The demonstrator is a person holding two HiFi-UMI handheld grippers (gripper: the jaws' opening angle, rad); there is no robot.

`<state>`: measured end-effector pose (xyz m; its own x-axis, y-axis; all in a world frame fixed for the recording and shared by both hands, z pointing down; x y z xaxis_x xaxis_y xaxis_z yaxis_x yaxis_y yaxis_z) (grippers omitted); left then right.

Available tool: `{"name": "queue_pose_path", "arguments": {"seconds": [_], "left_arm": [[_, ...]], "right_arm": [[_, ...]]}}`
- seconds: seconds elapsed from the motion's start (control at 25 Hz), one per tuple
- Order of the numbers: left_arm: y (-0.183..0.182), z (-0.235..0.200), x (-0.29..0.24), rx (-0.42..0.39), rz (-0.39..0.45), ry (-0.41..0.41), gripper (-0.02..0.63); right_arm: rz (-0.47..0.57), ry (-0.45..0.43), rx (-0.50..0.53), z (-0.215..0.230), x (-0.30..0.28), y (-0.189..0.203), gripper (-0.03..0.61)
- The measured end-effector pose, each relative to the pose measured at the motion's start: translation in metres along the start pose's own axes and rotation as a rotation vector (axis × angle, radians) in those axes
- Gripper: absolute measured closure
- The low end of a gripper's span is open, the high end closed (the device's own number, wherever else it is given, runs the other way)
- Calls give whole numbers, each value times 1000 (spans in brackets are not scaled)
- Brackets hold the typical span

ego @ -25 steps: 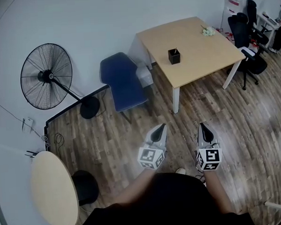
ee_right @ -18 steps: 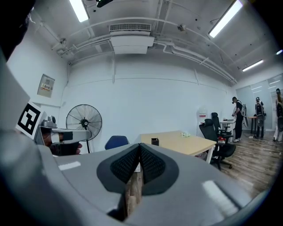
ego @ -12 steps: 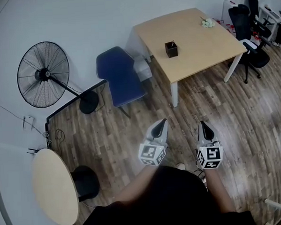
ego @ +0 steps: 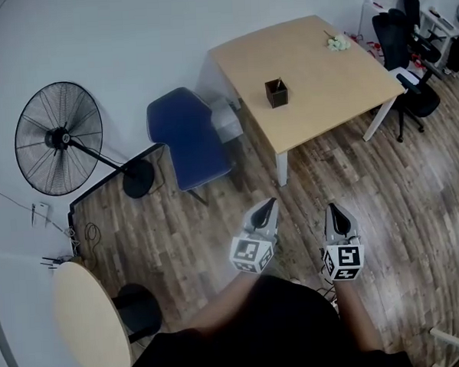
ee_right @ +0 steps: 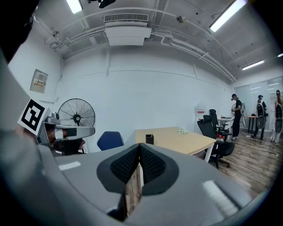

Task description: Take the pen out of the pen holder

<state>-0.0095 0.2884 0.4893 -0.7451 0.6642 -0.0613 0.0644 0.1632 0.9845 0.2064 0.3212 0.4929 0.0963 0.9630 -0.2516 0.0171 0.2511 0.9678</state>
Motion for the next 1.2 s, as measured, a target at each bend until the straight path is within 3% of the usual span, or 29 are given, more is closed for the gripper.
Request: {"name": "queue_pose_path", "arguments": {"seconds": [0.36,0.84,1.2], "left_arm": [[-20,-115,-79,44,-4,32,611],[-54,-256,-143,55,7,55,611],[-64,-353,-173,55,30,41,611]], "right_arm": [[-1,-12,60,-17,-134,-47,575],[-14,-31,91,-60,-294,-104,575],[-63,6,76,-81,-385,-113,575]]}}
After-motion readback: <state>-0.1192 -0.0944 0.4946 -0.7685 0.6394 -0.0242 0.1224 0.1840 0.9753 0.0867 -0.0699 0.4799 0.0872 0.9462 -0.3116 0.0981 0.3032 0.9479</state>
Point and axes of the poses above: the fingertips, and each gripper's own axes: x backward along the fingers, z to its right, y out of its underside, the point moved 8 cm from there along x, backward along the fingers, and after that the axes turned 13 degrees about y, right-handed, at the moved point
